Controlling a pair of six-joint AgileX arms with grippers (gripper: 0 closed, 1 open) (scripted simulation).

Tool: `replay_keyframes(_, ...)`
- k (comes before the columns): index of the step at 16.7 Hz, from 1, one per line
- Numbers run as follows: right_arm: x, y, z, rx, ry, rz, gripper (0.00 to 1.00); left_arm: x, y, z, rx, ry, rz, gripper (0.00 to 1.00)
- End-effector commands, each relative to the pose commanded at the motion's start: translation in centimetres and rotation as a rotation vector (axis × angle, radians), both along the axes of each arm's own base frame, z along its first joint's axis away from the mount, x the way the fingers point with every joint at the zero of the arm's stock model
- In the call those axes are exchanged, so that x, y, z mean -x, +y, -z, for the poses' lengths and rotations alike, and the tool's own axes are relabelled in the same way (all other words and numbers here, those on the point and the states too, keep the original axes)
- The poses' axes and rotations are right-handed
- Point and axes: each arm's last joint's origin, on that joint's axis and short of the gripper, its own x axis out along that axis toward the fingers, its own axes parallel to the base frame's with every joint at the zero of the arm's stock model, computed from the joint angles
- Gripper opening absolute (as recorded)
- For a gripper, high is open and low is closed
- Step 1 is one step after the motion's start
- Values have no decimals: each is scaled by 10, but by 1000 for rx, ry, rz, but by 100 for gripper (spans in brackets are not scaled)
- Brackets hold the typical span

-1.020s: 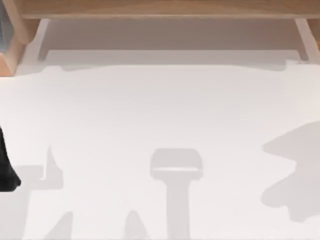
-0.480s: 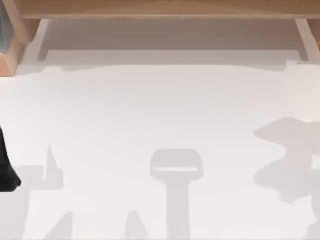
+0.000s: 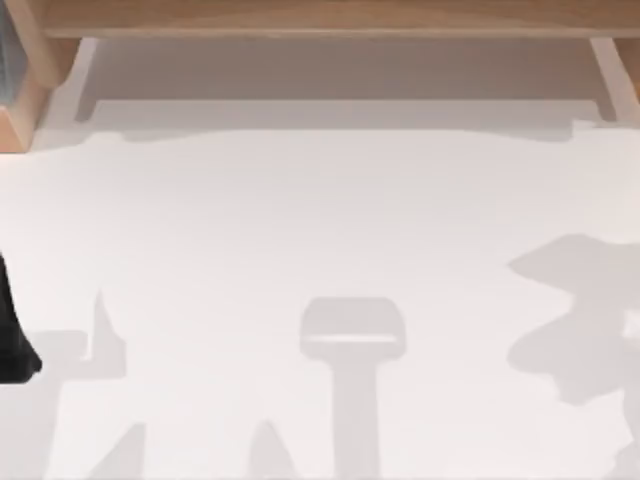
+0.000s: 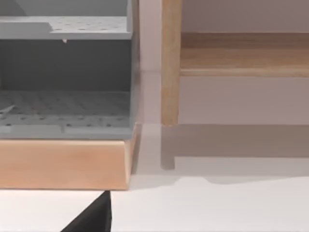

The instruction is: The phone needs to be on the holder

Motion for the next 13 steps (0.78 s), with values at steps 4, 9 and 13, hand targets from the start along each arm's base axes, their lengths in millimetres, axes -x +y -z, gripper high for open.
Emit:
replay_keyframes(4,0,0,0,0,0,0,75,0,0,0,0,0,0,100)
replay_keyframes(9,0,0,0,0,0,0,100,0,0,0,0,0,0,100)
replay_keyframes(13,0,0,0,0,0,0,100,0,0,0,0,0,0,100)
